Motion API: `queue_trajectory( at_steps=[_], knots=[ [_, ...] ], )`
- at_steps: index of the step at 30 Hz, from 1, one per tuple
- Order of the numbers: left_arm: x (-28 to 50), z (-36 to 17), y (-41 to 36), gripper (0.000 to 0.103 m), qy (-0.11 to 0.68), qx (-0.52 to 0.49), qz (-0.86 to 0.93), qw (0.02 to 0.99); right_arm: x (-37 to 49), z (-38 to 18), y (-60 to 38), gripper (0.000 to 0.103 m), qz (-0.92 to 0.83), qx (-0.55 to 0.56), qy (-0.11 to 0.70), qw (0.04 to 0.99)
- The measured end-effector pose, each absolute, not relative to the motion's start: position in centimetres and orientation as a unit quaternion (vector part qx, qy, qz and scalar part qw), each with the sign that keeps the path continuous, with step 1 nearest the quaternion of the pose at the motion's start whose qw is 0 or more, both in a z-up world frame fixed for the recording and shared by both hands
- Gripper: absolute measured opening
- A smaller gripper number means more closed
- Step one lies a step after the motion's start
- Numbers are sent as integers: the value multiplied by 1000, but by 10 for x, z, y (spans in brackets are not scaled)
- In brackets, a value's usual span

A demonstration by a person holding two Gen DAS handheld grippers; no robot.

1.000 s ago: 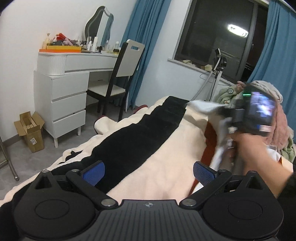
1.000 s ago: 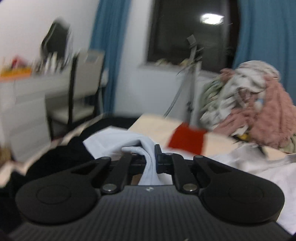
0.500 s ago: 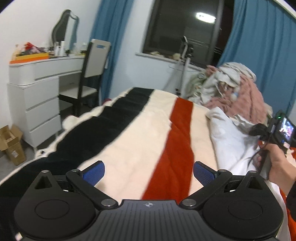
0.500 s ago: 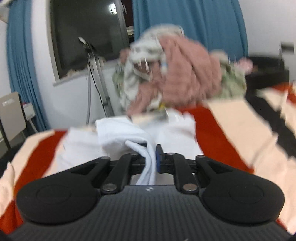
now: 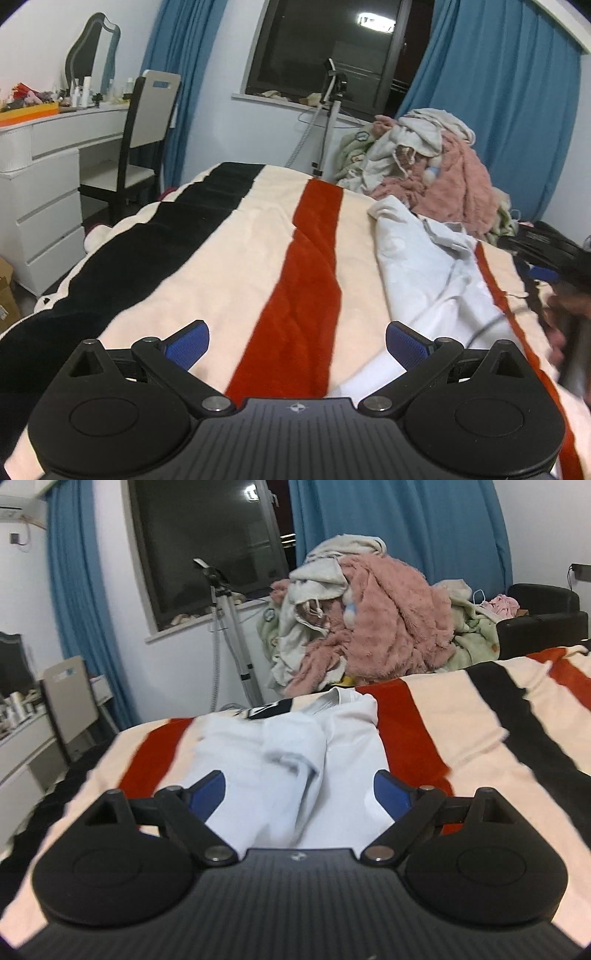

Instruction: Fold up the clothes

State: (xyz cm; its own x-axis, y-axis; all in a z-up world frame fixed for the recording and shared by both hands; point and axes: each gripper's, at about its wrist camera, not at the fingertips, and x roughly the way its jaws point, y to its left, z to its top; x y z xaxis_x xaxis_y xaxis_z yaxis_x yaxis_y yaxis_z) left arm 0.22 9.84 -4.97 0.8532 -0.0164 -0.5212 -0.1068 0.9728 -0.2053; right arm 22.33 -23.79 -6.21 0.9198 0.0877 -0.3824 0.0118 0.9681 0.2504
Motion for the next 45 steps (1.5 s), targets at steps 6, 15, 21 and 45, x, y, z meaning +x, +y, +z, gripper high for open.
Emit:
queue_trajectory(
  at_steps=[6, 15, 21, 45],
  knots=[
    [-18, -40, 104, 102, 290, -143, -5, 946, 84, -35, -235, 89, 32, 101, 197, 975],
    [-45, -49, 129, 102, 355, -238, -17, 904, -81, -53, -239, 89, 21, 103, 207, 973],
    [-41, -74, 146, 94, 403, -294, 23, 866, -93, -57, -245, 89, 13, 120, 200, 972],
    [-127, 1, 56, 4, 225, -140, -106, 958, -112, -56, -282, 89, -12, 192, 172, 966]
  ],
)
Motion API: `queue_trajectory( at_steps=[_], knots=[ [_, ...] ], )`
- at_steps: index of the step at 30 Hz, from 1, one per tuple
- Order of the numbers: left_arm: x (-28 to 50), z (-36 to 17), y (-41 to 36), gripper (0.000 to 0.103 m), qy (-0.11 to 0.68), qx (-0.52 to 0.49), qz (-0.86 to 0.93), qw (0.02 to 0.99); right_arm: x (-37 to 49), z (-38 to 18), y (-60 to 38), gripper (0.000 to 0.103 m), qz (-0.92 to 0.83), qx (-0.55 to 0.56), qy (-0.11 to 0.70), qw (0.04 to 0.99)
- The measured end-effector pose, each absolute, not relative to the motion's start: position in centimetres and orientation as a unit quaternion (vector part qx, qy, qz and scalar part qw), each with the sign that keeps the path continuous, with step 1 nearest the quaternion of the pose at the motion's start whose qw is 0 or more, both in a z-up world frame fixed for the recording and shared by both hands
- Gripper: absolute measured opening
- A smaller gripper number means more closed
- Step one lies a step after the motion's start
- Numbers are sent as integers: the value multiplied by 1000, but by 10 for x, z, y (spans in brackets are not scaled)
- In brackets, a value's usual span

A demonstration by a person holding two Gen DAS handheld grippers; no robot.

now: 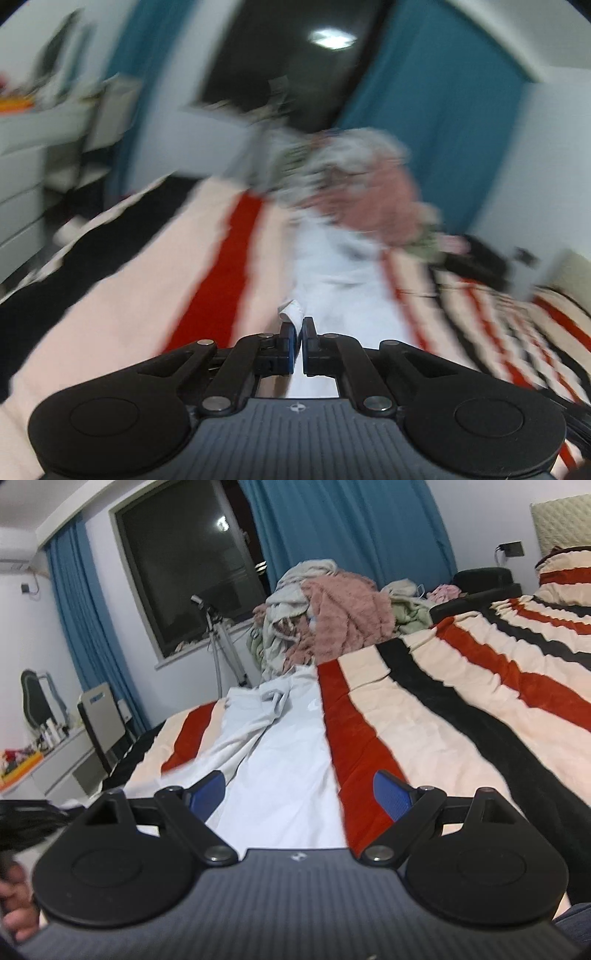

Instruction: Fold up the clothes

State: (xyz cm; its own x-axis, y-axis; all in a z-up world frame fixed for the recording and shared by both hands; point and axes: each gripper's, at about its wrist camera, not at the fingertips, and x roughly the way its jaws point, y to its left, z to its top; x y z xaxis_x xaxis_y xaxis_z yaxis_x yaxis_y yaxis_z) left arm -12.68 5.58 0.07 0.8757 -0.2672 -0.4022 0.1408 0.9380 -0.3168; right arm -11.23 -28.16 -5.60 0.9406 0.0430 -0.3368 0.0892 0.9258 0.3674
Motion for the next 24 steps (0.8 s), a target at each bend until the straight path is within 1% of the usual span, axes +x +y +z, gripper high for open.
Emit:
queue_trajectory(
  at_steps=[1, 5, 8, 11, 12, 14, 15, 16, 18, 19, 20, 21, 23, 24],
  knots=[
    [-136, 5, 43, 4, 220, -131, -135, 957, -113, -55, -284, 89, -17, 194, 167, 967],
    [-162, -2, -19, 4, 241, -84, -235, 938, -117, -50, -295, 89, -32, 203, 148, 967],
    [-160, -36, -60, 4, 308, -66, -263, 912, -121, -45, -301, 89, -43, 199, 132, 970],
    [-151, -66, -80, 4, 355, -36, -257, 898, -124, -43, -308, 89, -45, 194, 125, 972],
    [-149, -69, -81, 7, 367, -34, -260, 893, -123, -44, -309, 89, -46, 195, 127, 972],
    [-146, -70, -78, 19, 372, -35, -263, 890, -121, -46, -311, 89, -45, 201, 133, 970],
    [-146, -69, -75, 40, 368, -36, -262, 892, -120, -46, -311, 89, -43, 203, 137, 969],
    [-146, -66, -71, 58, 362, -37, -257, 895, -119, -47, -312, 89, -41, 204, 140, 968],
    [-144, -59, -64, 68, 354, -37, -244, 902, -118, -46, -310, 88, -38, 200, 140, 969],
    [-143, -54, -61, 75, 351, -37, -240, 904, -118, -46, -309, 88, -36, 198, 141, 969],
    [-140, -49, -58, 79, 350, -38, -236, 906, -118, -47, -309, 89, -35, 195, 142, 970],
    [-140, -46, -55, 83, 348, -38, -232, 908, -118, -47, -307, 89, -34, 193, 143, 970],
    [-137, -37, -48, 84, 334, -27, -221, 916, -118, -48, -305, 88, -32, 188, 145, 971],
    [-135, -30, -46, 88, 325, -17, -215, 921, -117, -48, -303, 88, -32, 185, 147, 971]
  ],
)
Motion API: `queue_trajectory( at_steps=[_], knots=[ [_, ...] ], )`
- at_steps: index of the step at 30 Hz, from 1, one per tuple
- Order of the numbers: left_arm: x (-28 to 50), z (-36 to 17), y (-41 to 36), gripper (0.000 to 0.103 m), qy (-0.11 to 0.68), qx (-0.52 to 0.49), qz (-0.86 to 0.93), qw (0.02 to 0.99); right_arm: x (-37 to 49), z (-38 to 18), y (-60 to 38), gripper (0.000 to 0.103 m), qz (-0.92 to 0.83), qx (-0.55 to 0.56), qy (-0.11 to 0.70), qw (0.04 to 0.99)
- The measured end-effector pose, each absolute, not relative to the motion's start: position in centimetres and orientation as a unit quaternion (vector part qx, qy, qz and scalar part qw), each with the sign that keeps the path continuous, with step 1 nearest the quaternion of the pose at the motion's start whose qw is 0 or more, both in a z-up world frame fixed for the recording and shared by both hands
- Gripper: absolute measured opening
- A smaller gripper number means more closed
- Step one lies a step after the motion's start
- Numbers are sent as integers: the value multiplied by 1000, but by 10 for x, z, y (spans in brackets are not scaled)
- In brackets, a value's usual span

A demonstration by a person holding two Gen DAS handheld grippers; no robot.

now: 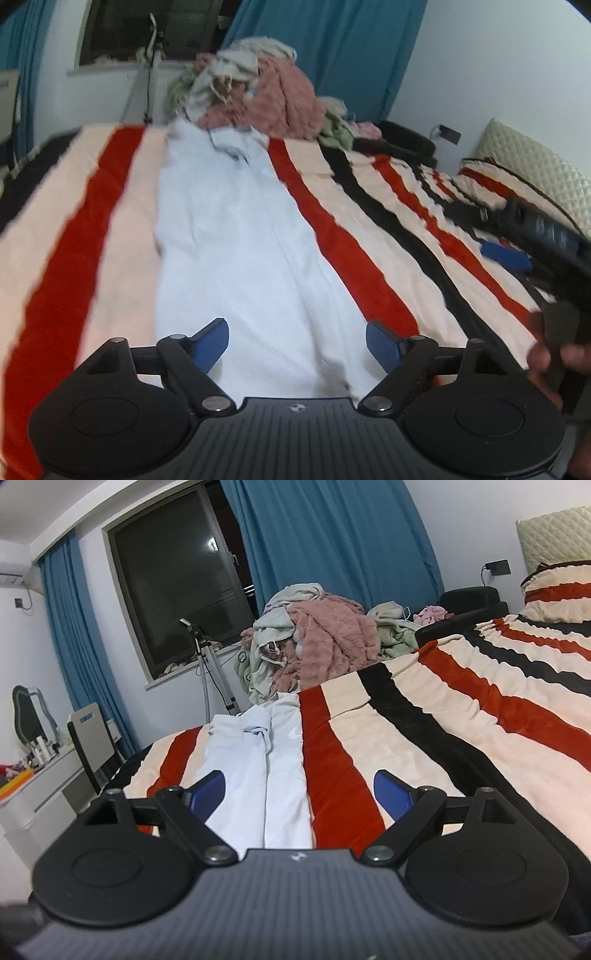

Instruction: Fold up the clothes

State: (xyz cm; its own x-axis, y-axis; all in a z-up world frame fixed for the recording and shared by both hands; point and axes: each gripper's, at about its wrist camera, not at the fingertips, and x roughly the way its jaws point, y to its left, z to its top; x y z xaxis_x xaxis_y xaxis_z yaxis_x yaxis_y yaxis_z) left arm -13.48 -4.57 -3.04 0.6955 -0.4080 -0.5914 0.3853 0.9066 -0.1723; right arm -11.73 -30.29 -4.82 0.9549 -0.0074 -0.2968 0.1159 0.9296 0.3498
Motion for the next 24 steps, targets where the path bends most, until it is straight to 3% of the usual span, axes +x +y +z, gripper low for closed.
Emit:
queue_trajectory(
  at_steps=[3, 8, 21, 22, 23, 24],
  knots=[
    [-126, -11, -40, 100, 291, 22, -189, 938, -115, -49, -298, 88, -30, 173, 152, 973],
    [-121, -2, -33, 102, 219, 59, -154, 962, -112, -51, -282, 88, -18, 139, 153, 978],
    [-106, -24, 4, 102, 288, -45, -128, 948, -107, -53, -258, 88, 5, 101, 152, 983],
    [-106, -25, 5, 102, 289, -47, -127, 948, -107, -53, -258, 87, 6, 102, 151, 983],
    [-106, -24, 5, 102, 288, -48, -126, 948, -108, -53, -258, 69, 9, 103, 149, 983],
    [-107, -24, 6, 102, 287, -49, -125, 948, -108, -52, -258, 60, 10, 103, 150, 983]
  ],
)
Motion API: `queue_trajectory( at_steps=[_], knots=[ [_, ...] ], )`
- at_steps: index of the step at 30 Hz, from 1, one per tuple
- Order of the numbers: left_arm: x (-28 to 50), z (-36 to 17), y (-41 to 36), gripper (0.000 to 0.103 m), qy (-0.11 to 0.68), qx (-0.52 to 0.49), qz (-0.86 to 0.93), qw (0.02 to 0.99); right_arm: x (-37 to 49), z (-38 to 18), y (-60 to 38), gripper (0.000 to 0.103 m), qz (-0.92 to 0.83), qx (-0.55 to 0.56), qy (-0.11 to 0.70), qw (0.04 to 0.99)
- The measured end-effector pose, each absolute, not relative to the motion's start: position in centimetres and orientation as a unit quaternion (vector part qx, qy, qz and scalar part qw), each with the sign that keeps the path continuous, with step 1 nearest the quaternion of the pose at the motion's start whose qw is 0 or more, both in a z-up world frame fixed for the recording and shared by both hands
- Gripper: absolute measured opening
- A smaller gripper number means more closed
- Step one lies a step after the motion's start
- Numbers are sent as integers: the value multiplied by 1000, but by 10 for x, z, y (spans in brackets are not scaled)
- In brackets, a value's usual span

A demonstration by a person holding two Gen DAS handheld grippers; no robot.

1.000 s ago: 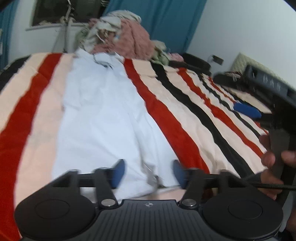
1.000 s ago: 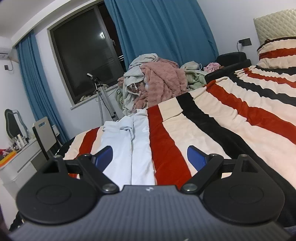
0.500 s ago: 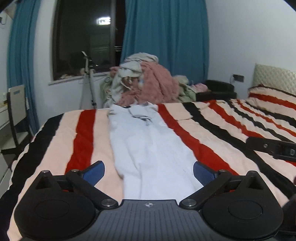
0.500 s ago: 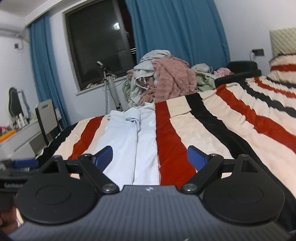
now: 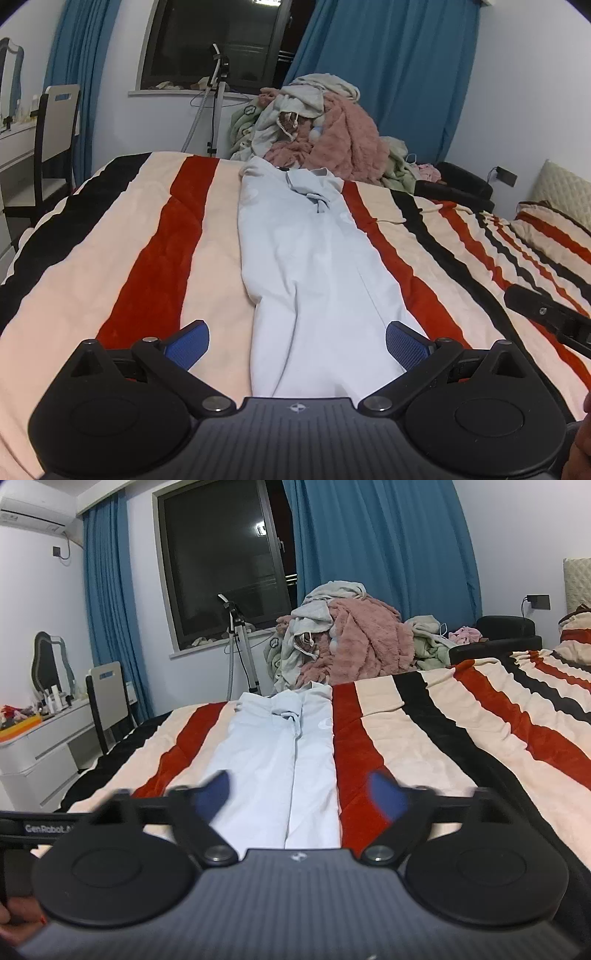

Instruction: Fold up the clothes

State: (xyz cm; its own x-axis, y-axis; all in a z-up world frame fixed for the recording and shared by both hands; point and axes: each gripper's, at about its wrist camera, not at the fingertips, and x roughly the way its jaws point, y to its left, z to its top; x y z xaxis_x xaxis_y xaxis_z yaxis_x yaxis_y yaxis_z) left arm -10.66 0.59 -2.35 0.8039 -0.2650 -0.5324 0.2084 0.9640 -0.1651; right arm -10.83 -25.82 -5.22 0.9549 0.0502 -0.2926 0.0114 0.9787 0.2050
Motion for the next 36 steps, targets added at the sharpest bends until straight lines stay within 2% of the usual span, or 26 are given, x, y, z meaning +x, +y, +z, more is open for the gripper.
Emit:
queue_trajectory(
  at_steps=[1, 2, 5, 6, 8, 9, 14, 17, 21, 23, 25, 28, 33, 36],
  knots=[
    [-107, -23, 6, 102, 286, -50, -124, 949, -108, -52, -258, 52, 9, 102, 152, 983],
    [-108, -22, 7, 102, 282, -49, -123, 950, -108, -52, -258, 50, 7, 101, 153, 983],
    [-110, -20, 3, 102, 275, -46, -122, 953, -108, -52, -258, 51, 16, 113, 149, 982],
    [-111, -20, 2, 102, 274, -45, -120, 953, -107, -52, -258, 53, 20, 118, 151, 981],
    [-111, -20, 0, 102, 272, -43, -117, 954, -103, -53, -259, 80, 14, 125, 157, 980],
    [-112, -20, 0, 102, 271, -43, -115, 955, -101, -54, -259, 85, 9, 129, 159, 979],
    [-105, -23, 5, 103, 280, -57, -89, 954, -67, -47, -269, 85, 49, 201, 163, 965],
    [-97, -27, 11, 103, 287, -71, -67, 953, -21, -35, -271, 72, 94, 259, 182, 944],
    [-88, -33, 12, 103, 275, -55, -41, 959, 65, -39, -265, 63, 122, 299, 189, 927],
    [-79, -39, 13, 103, 272, -52, -28, 960, 112, -52, -263, 36, 115, 324, 208, 916],
    [-70, -44, 15, 102, 271, -53, -13, 961, 161, -70, -262, 28, 94, 352, 241, 900],
    [-57, -51, 19, 102, 262, -52, 0, 964, 233, -102, -258, 25, 69, 367, 279, 885],
    [-31, -64, 27, 102, 259, -53, -2, 964, 320, -135, -244, 25, 28, 279, 291, 915],
    [-13, -75, 30, 102, 284, -64, -8, 957, 344, -142, -256, 22, -19, 262, 264, 928]
  ],
)
